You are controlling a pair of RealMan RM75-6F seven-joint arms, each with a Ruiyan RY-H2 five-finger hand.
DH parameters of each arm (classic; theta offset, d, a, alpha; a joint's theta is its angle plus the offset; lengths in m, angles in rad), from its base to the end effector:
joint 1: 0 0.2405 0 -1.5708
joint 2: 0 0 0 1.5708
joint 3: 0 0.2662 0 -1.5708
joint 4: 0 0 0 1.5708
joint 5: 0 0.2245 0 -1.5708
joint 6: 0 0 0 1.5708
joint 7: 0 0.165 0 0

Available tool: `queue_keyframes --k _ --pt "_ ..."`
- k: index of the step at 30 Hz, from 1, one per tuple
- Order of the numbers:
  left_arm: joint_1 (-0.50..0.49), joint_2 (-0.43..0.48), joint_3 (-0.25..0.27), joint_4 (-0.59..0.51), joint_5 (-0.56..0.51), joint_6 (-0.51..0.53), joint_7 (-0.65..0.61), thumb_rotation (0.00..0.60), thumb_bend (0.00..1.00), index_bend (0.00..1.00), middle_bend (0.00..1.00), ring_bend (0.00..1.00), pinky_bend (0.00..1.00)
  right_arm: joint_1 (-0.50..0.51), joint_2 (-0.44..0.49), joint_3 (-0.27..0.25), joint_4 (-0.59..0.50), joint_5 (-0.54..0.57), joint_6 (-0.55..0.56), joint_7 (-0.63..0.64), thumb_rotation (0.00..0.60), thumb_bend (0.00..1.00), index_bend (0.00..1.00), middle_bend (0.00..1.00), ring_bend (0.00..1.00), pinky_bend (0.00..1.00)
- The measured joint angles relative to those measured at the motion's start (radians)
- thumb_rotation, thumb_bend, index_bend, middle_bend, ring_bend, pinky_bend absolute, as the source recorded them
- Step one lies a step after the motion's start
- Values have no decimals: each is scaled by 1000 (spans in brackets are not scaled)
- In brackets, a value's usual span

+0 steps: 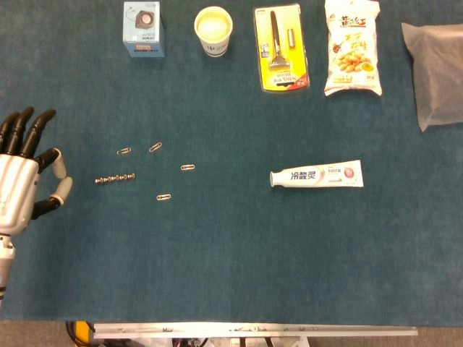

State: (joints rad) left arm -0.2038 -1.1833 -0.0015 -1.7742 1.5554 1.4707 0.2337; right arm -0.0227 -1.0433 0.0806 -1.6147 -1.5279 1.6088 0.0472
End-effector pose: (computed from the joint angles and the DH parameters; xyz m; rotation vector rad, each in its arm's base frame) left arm -0.2536 0.2204 0.1049 -1.5566 -0.8317 -0.9866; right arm -0.3348 -0.1742 0.1967 1.2769 -0.8153 0.9191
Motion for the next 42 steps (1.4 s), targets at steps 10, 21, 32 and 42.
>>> queue_keyframes --k 10,21,32,42 --pt "-8 -17 6 15 -13 -50 4 600 294 544 122 0 74 -3 2 4 -4 8 5 2 600 329 247 154 137 326" --pt "-19 -135 24 68 -5 -101 82 600 295 758 177 2 128 -10 27 22 -12 17 27 61 600 329 247 155 137 327" --pt "-30 -220 -17 148 52 -42 145 600 390 916 418 112 244 -24 45 23 -16 7 55 94 600 329 247 156 137 326" --pt "-48 -193 -17 103 -100 -182 164 600 301 607 216 51 201 -21 43 22 -15 8 46 90 600 329 247 163 137 326"
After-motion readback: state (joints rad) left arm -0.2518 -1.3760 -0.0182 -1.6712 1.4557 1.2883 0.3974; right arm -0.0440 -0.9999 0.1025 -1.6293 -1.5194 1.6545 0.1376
